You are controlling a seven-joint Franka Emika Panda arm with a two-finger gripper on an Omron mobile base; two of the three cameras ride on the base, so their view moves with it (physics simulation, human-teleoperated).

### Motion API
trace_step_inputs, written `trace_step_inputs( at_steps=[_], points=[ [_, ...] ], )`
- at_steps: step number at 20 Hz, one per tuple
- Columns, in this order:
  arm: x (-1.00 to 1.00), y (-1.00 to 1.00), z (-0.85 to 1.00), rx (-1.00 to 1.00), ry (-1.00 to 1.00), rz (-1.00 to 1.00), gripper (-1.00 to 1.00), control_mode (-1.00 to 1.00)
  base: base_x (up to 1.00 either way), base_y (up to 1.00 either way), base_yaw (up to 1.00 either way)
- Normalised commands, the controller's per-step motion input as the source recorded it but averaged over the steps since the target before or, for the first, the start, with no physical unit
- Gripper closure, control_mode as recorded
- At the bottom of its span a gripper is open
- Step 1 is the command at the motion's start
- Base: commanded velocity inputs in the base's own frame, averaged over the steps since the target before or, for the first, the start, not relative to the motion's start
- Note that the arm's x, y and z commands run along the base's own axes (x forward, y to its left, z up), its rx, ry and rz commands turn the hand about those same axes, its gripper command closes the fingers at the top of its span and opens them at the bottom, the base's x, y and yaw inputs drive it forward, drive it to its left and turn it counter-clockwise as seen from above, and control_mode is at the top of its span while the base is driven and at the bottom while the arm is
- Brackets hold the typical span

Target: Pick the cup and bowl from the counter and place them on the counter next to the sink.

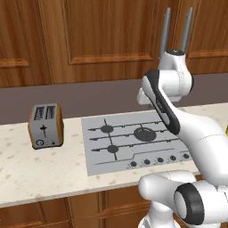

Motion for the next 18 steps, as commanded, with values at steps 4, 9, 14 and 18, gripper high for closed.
trace_step_inputs(
  at_steps=[4,9,14,18],
  points=[
    [0.0,-0.09,0.0,0.01,0.02,0.0,-1.0,-1.0,0.0,0.0,0.0],
    [0.06,-0.06,-0.1,0.02,-0.02,0.01,-1.0,-1.0,0.0,0.0,0.0],
    [0.06,-0.77,-0.47,0.01,0.0,0.09,-1.0,-1.0,0.0,0.0,0.0],
    [-0.51,-0.93,-0.28,0.03,0.0,0.02,-1.0,-1.0,0.0,0.0,0.0]
  ],
)
